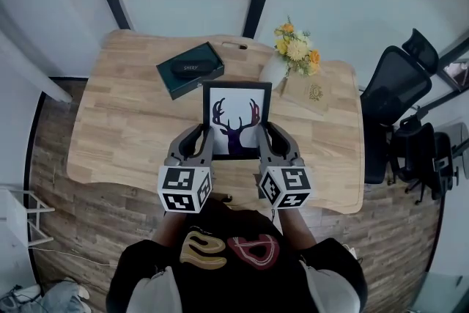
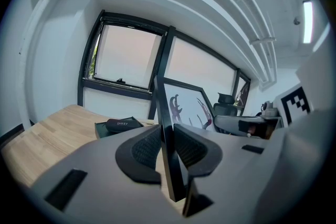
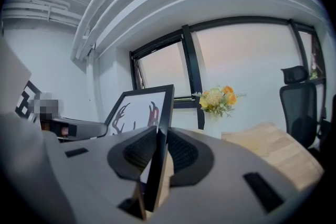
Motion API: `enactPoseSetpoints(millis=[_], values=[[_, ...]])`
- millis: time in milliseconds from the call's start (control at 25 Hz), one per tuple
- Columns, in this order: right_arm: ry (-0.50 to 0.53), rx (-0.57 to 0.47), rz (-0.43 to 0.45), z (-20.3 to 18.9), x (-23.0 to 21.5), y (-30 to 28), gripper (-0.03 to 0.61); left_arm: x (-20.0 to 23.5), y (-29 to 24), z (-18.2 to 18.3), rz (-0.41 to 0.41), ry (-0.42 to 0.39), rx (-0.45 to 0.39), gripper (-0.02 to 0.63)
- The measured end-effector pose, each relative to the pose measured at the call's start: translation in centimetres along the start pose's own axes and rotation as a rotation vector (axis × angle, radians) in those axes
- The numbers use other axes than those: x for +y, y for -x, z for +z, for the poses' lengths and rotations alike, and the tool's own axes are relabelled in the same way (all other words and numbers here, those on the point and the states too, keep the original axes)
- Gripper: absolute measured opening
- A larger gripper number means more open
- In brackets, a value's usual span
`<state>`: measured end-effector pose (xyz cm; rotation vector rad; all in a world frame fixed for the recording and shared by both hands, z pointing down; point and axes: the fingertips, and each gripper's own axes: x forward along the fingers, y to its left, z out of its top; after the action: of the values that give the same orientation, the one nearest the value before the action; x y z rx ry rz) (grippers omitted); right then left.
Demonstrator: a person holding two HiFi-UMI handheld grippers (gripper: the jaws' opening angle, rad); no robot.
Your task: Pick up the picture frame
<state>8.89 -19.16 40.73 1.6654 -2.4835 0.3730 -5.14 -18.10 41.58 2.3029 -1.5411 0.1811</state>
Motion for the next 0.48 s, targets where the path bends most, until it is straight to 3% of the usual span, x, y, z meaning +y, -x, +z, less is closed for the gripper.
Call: enactPoseSetpoints(millis=[480], values=[[0.013, -0.014, -0.010, 0.42, -0.10, 0.15, 0.075, -0.23, 0.00, 0.44, -0.015, -0.012, -0.016, 0.084]])
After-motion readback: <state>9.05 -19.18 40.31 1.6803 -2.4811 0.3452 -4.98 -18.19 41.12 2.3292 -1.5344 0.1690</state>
